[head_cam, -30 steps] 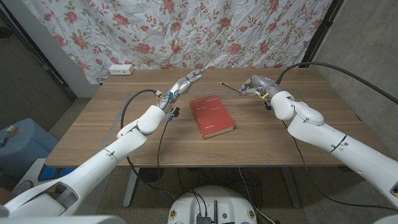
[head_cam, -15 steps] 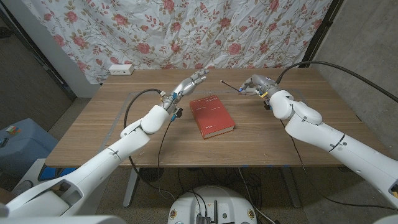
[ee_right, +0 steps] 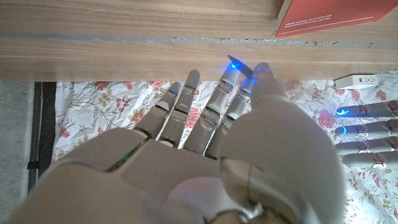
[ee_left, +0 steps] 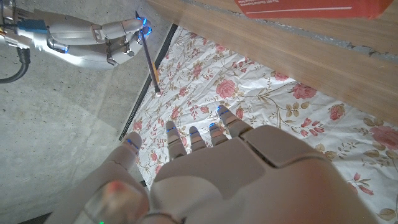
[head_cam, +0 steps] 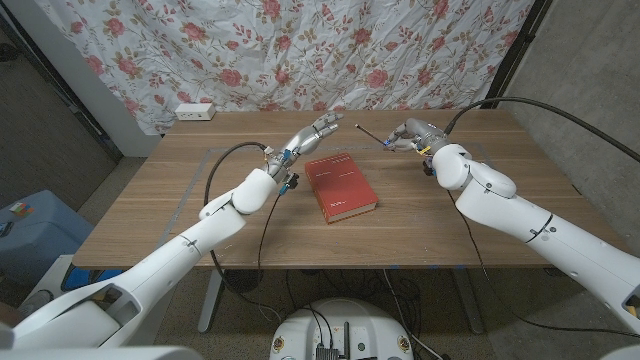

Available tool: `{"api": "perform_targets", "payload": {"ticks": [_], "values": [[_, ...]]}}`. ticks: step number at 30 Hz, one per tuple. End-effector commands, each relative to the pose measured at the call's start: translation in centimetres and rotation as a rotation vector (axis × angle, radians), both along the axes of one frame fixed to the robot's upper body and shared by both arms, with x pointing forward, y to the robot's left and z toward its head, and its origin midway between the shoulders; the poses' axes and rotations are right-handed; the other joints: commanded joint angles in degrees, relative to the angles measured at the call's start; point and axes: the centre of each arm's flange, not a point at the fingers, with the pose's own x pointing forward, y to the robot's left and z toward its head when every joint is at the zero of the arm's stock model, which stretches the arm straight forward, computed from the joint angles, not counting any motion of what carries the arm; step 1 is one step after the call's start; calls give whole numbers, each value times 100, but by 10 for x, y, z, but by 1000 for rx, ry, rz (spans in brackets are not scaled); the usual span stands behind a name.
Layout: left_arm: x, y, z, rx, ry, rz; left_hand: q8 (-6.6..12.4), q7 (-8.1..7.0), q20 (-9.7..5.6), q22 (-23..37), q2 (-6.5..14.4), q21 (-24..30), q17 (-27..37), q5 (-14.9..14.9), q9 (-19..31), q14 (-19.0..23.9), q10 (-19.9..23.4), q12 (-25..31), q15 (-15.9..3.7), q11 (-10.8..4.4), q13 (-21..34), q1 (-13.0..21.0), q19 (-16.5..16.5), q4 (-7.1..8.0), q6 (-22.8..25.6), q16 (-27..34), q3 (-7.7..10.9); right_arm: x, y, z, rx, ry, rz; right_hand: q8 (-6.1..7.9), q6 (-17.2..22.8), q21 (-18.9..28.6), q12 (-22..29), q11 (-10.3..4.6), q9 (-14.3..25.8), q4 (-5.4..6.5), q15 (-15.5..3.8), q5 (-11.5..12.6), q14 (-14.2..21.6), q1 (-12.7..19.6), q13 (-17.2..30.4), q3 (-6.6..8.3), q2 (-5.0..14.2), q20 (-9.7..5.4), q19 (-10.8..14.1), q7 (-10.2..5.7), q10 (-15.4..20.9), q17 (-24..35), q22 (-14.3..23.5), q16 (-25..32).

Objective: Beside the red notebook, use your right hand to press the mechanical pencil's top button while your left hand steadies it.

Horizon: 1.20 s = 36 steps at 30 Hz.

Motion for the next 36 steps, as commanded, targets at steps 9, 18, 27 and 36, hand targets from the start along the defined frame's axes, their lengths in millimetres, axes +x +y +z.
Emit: {"api": "perform_targets", "payload": {"ticks": [9,18,27,36], "values": [[7,-15,6,24,-14,-18,20,-22,-286,14,60,-18,10,47,6,-145,-90,19,-496,-11,12,4,-106,42,-12,-3,-26,1,3,-3,37,10,7,-48,72,-14,-13,-12,-15,-16,-790,-20,-22,-5,36,-43,67,50,-44,4,39,34,18,51],[11,-19,7,29,-10,-26,14,-22,-293,14,82,-16,10,53,5,-196,-130,20,-497,-22,11,9,-157,57,-29,-2,-32,4,3,-1,48,8,8,-74,78,-14,-12,-11,-21,-25,-791,-22,-27,-7,42,-49,73,59,-60,3,40,35,18,61],[14,-20,7,30,-4,-28,11,-22,-302,15,106,-11,8,58,3,-251,-167,23,-493,-9,10,14,-203,71,-46,-1,-36,6,3,1,60,8,12,-88,99,-9,-14,-11,-24,-30,-786,-23,-24,-15,45,-56,74,65,-58,5,35,33,17,68],[15,-21,7,32,-5,-28,10,-22,-303,15,124,-10,7,63,3,-277,-194,26,-491,-3,9,19,-244,81,-58,5,-39,6,2,2,69,9,12,-111,112,-6,-13,-10,-27,-41,-795,-22,-21,-9,50,-56,81,69,-62,4,36,30,17,74]]}}
